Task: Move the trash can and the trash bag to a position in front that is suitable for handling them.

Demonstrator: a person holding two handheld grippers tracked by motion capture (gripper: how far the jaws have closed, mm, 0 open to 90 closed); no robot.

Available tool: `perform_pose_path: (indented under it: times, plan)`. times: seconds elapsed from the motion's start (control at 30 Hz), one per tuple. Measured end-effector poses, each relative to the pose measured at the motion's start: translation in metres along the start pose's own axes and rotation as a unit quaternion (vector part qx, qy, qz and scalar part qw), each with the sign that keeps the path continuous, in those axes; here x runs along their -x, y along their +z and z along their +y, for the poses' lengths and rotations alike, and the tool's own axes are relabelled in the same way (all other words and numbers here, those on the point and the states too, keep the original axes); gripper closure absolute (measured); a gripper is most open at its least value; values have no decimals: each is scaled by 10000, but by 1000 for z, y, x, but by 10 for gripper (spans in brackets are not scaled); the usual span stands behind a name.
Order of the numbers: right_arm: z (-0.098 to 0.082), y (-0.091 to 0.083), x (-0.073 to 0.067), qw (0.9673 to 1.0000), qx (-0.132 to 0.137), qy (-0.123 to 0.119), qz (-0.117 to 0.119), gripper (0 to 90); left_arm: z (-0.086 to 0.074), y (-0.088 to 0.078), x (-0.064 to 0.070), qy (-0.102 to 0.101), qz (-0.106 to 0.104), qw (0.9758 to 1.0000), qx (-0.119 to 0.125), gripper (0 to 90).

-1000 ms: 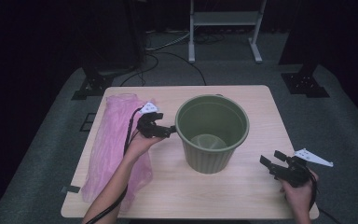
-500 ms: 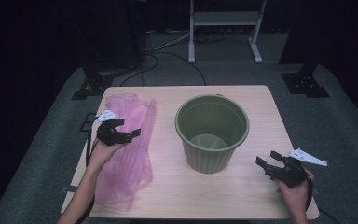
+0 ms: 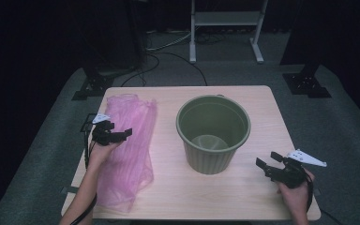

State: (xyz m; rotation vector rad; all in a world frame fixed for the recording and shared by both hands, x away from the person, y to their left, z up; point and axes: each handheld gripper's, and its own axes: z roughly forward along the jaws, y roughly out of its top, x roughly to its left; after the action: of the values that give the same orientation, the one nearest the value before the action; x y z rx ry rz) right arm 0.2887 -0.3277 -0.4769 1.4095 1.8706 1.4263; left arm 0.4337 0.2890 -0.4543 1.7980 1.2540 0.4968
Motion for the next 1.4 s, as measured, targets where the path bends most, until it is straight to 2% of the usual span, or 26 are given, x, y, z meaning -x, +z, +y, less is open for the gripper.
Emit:
perform_pose_path:
  times: [0.1, 0.27, 0.3, 0.43, 0.5, 0.6, 0.63, 0.67, 0.8, 1.03, 1.07, 1.17, 1.23, 1.3, 1.4]
  plan:
    - [0, -1, 0, 10000, 1, -32, -4, 201, -2, 7, -4, -140, 142, 9997, -107, 63]
    - [-1, -2, 1, 10000, -10, -81, -7, 202, -4, 15, -7, -122, 318, 9991, -256, 71]
    - [-1, -2, 1, 10000, -9, -91, -6, 202, -5, 17, -6, -40, 361, 9988, -331, 100]
    - [0, -4, 0, 9999, 18, -130, -12, 208, -12, 23, -3, 87, 506, 9966, -640, 128]
    - [0, -5, -1, 9999, 26, -119, -19, 208, -16, 23, -1, 186, 603, 9964, -567, 137]
    - [0, -7, -1, 9999, 54, -125, -38, 208, -18, 24, 8, 399, 782, 9940, -652, 142]
    - [1, -7, -2, 9999, 59, -120, -40, 208, -18, 22, 9, 408, 784, 9943, -589, 171]
    - [1, -7, -2, 9999, 63, -118, -41, 208, -19, 22, 10, 391, 785, 9946, -561, 242]
    - [1, -8, -5, 9998, 98, -175, -35, 208, -20, 18, 11, 372, 811, 9948, -485, 387]
    - [1, -9, -3, 9999, 100, -138, -25, 208, -23, 13, 12, 423, 616, 9963, -417, 740]
    - [1, -9, -3, 9999, 95, -129, -18, 209, -24, 12, 11, 409, 453, 9972, -433, 808]
    - [1, -9, -3, 9999, 88, -120, 1, 215, -25, 11, 11, 339, 135, 9983, -463, 878]
    - [1, -8, -3, 9999, 80, -122, 7, 214, -26, 10, 11, 380, 15, 9981, -493, 893]
    - [0, -8, -3, 9999, 59, -133, 6, 214, -24, 8, 9, 388, -314, 9966, -662, 893]
    - [0, -7, -3, 9999, 58, -127, -2, 214, -23, 4, 11, 577, -587, 9930, -846, 896]
